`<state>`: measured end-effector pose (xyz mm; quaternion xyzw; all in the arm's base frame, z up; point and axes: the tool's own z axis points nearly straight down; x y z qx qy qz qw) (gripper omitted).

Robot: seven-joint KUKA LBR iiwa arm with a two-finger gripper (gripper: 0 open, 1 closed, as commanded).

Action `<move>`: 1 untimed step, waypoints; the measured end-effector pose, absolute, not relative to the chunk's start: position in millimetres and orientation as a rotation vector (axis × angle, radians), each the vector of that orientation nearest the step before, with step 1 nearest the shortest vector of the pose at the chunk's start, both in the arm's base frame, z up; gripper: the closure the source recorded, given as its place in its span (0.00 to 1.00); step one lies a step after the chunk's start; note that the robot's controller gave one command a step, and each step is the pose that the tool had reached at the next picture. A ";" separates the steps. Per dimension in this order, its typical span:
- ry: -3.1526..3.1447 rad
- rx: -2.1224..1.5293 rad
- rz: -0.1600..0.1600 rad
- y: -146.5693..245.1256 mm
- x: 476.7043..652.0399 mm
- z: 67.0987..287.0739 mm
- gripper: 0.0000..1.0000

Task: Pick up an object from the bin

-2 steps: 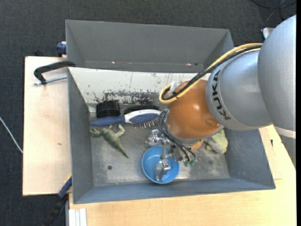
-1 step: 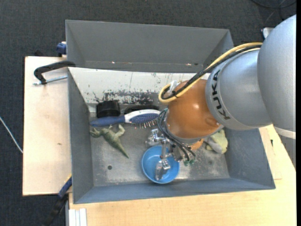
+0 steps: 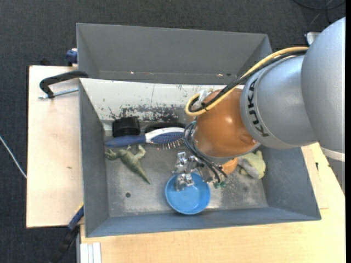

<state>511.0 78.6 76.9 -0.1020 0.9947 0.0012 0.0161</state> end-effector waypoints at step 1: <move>3.104 -0.317 0.000 78.6 516.7 85.3 1.00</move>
Offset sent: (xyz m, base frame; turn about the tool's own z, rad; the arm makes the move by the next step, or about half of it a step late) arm -0.0001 -0.0001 0.0044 0.0000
